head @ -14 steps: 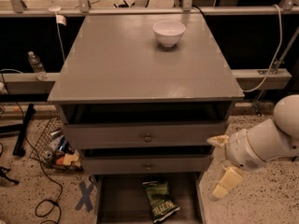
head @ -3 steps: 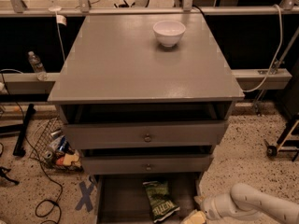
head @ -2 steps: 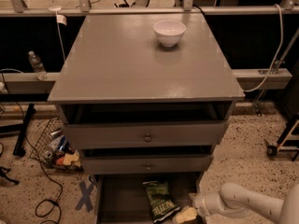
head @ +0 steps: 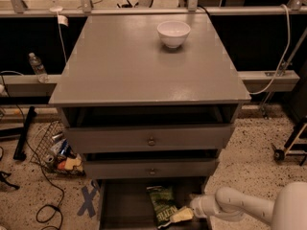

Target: Pick green jalapeno chip bag from bottom drawer and place on counter

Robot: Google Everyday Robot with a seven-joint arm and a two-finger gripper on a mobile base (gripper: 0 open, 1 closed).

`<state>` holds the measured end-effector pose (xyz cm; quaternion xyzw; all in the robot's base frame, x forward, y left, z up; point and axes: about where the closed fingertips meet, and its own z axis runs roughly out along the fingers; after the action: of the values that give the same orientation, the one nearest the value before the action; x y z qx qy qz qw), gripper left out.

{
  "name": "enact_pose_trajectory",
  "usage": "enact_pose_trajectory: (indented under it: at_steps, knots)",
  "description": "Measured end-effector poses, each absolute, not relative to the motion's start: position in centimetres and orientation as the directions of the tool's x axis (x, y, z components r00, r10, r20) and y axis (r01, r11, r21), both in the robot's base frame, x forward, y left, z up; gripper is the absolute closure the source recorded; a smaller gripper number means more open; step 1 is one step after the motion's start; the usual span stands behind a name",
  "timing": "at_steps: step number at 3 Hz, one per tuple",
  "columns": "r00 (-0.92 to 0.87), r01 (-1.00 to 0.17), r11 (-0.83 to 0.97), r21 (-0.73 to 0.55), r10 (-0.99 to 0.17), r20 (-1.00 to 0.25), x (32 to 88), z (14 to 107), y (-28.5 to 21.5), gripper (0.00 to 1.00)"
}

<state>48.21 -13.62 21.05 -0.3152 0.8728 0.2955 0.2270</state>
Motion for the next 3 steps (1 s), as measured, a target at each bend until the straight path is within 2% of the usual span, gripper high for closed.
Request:
enact_pose_trajectory:
  at_steps: [3]
  knots:
    - [-0.755, -0.612, 0.740, 0.278, -0.442, -0.484, 49.6, 14.0, -12.7, 0.00]
